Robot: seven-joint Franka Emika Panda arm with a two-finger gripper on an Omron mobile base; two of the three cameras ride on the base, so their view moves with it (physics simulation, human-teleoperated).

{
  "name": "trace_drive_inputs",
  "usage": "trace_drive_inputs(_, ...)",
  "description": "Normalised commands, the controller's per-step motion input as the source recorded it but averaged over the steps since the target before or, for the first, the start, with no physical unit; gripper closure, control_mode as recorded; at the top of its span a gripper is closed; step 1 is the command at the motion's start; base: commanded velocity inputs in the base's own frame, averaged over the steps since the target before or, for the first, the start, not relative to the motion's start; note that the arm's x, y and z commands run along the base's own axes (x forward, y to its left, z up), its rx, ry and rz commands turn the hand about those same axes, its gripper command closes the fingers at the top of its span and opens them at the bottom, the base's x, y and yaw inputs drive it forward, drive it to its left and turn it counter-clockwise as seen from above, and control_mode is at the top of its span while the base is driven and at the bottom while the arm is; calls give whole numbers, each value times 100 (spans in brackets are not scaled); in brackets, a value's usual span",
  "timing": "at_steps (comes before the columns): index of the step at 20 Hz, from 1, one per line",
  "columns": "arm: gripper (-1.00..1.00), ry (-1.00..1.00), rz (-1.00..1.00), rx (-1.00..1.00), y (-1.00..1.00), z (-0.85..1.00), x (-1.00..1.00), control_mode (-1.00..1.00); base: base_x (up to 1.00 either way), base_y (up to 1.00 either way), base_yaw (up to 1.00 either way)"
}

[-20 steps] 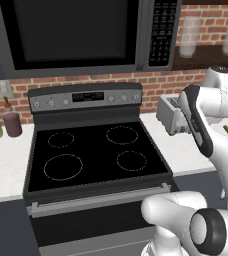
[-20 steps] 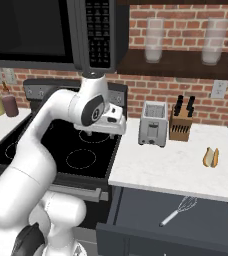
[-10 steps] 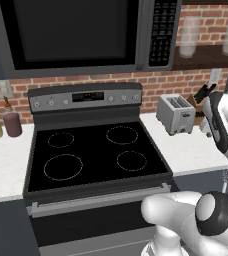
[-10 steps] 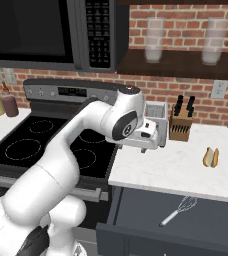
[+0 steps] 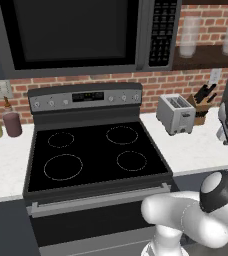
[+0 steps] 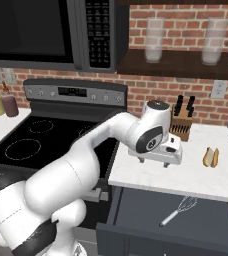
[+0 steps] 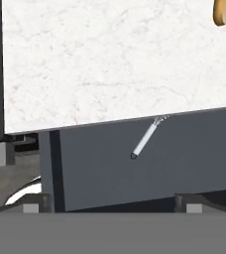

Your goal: Pick the whisk from the drawer and place it on the counter.

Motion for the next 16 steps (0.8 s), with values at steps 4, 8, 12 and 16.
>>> trace_drive_inputs(4,-100,5,0,0,-20,-50,-26,-100,0,0,0)
trace_drive_inputs(8,-100,3,0,0,-9,-45,-15,-100,0,0,0)
trace_drive_inputs(12,-100,1,0,0,-8,-42,-5,-100,0,0,0)
trace_drive_inputs(16,-100,0,0,0,-16,-36,0,-100,0,0,0)
